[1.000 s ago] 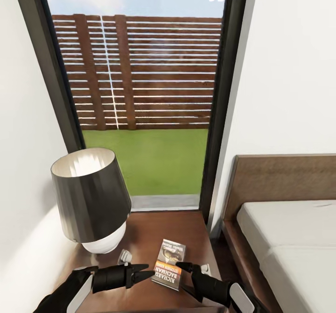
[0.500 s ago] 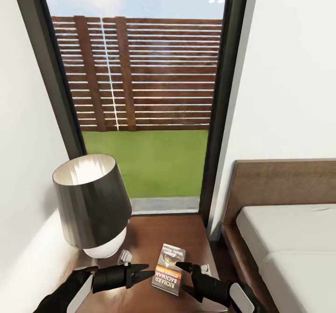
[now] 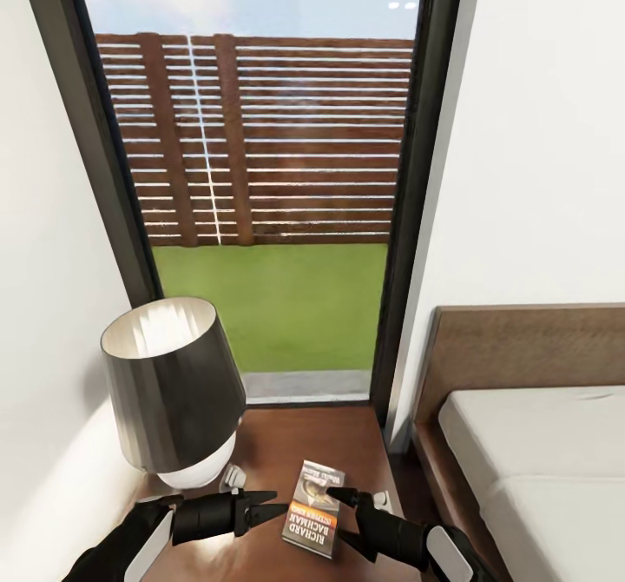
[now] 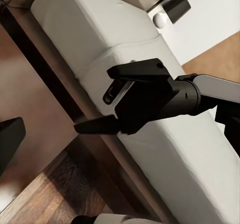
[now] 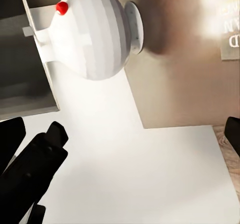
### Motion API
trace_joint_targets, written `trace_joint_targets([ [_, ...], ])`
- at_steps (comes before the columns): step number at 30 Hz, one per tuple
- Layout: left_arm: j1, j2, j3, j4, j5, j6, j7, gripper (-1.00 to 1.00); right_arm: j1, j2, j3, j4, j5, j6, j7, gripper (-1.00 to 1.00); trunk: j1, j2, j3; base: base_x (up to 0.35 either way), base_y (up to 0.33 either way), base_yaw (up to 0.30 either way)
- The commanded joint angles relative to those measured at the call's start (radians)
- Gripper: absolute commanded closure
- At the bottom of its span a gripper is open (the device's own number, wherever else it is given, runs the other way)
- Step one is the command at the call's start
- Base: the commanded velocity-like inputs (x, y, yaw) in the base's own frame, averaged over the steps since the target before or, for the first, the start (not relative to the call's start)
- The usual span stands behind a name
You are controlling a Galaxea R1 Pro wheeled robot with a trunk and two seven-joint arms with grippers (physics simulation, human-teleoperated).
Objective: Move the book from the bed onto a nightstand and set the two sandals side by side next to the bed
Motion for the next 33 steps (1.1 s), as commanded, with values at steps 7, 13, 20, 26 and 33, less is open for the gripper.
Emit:
trace_joint_targets([
  [7, -0.001, 0.001, -0.005, 0.0, 0.01, 0.011, 0.0, -1.0, -0.001, 0.001, -0.004, 0.0, 0.002, 0.004, 0.0, -1.0, -0.027, 0.049, 0.021, 0.0, 0.0, 0.0],
  [13, -0.001, 0.002, -0.005, 0.004, 0.01, 0.011, 0.0, -1.0, -0.001, 0.0, -0.002, 0.0, 0.002, 0.003, 0.001, -1.0, -0.05, 0.091, 0.04, 0.0, 0.0, 0.0],
  [20, -0.001, 0.001, -0.004, 0.026, 0.01, 0.01, 0.005, -1.0, 0.0, -0.005, -0.002, 0.002, 0.008, -0.012, 0.0, -1.0, -0.077, 0.14, 0.062, 0.0, 0.0, 0.0],
  [26, -0.001, -0.019, -0.006, 0.032, 0.009, 0.006, 0.137, -1.0, 0.0, -0.011, 0.0, 0.016, 0.012, -0.124, 0.0, -1.0, -0.1, 0.182, 0.081, 0.0, 0.0, 0.0],
  [33, -0.001, -0.038, -0.008, 0.036, 0.008, -0.019, 0.357, -1.0, 0.003, -0.062, 0.002, 0.02, 0.014, -0.192, 0.0, -1.0, -0.127, 0.231, 0.102, 0.0, 0.0, 0.0],
])
